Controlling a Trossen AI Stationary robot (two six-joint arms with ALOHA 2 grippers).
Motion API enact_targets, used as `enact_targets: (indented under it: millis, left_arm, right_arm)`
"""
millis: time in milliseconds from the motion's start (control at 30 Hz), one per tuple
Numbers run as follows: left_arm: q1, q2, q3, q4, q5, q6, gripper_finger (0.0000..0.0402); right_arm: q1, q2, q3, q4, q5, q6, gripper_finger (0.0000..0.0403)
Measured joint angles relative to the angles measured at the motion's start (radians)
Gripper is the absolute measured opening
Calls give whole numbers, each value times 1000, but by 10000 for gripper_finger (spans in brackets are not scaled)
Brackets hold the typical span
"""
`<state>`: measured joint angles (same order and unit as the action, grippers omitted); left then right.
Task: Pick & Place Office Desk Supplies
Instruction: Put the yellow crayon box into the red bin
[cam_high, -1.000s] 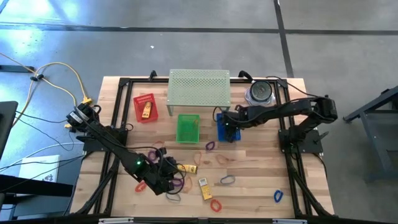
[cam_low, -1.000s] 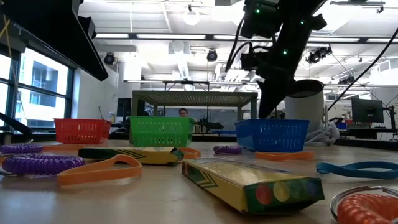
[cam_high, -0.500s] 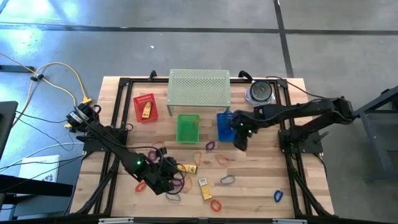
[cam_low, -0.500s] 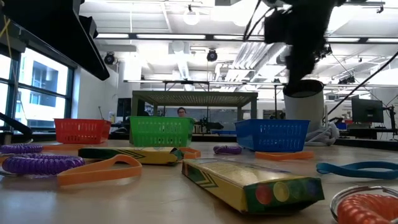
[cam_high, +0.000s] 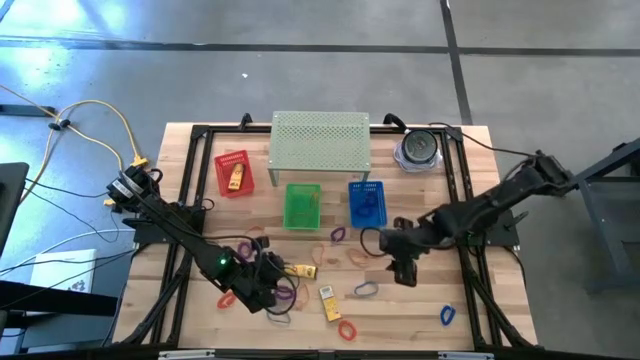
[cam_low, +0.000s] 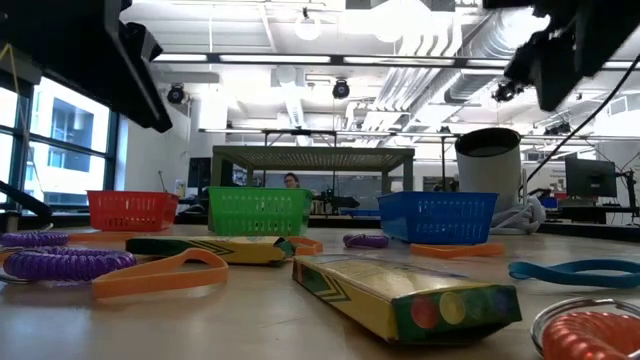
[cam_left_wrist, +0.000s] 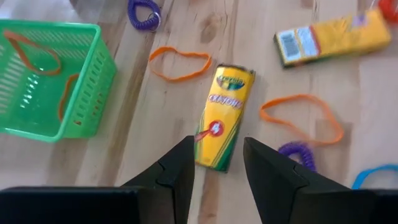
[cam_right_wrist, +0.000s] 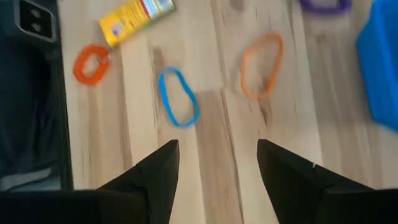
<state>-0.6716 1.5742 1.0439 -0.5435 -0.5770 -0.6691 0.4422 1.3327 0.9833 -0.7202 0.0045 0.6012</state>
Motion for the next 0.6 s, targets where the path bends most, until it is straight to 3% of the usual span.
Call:
enact_targets:
  millis: [300, 400, 600]
  left_arm:
    - [39, 0, 0, -30, 3, 9, 130]
    - [61, 0, 0, -29, 56, 14, 132]
    - [77, 33, 0, -25, 130, 14, 185]
  right_arm:
    - [60, 0, 0, 94, 50, -72, 205]
    - [60, 0, 0, 100, 66, -75, 205]
    - [60, 0, 0, 99, 98, -75, 205]
